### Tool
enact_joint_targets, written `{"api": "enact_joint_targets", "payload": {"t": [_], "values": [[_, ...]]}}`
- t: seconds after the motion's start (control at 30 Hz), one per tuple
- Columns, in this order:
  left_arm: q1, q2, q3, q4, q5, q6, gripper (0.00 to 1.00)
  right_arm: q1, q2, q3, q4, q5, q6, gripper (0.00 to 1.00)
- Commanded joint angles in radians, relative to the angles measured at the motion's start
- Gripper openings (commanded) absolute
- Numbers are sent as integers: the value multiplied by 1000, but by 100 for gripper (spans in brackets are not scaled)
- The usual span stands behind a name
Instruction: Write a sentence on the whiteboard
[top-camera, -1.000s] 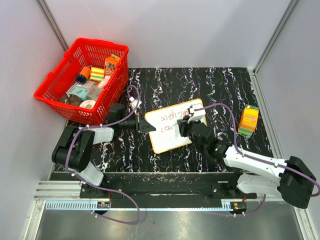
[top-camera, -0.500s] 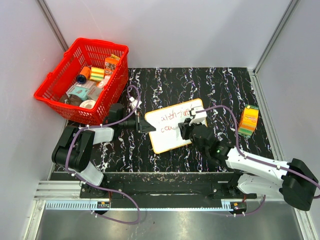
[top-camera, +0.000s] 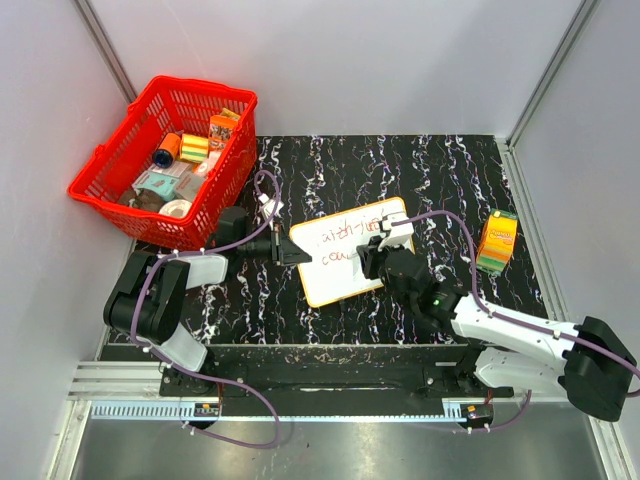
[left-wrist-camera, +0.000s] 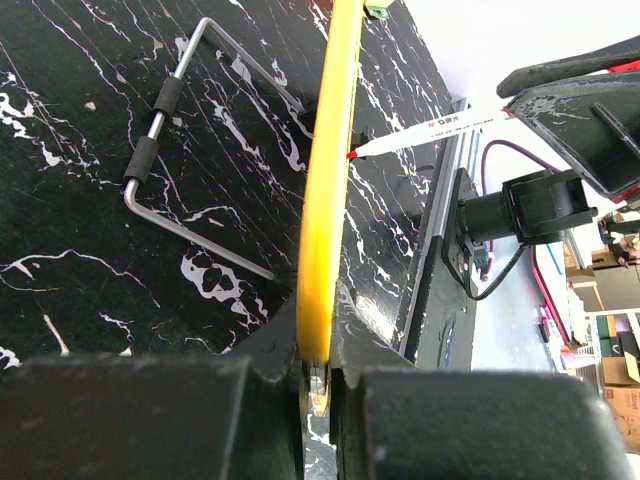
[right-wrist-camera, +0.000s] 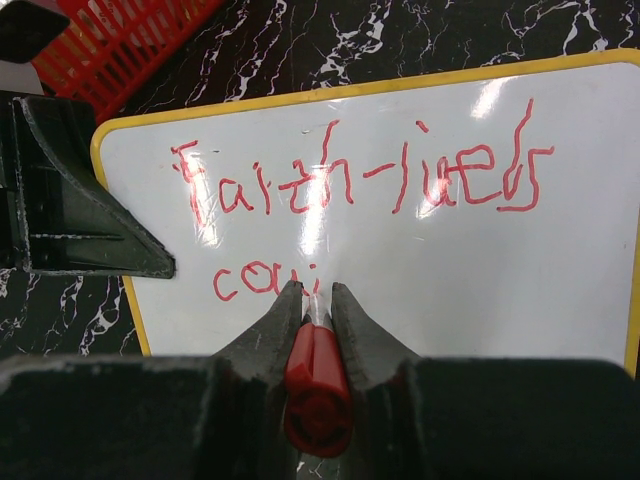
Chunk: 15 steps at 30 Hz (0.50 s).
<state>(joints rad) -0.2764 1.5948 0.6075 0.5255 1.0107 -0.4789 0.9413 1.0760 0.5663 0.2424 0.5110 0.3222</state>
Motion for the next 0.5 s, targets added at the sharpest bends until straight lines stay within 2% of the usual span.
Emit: {"api": "enact_joint_targets", "payload": {"t": [0.0,0.47], "values": [[-3,28,3,-61,-119,129,0,-10,12,49,47,44,-34,0],[-3,25,2,-61,-119,131,0,-21,21,67,67,58,-49,0]]}}
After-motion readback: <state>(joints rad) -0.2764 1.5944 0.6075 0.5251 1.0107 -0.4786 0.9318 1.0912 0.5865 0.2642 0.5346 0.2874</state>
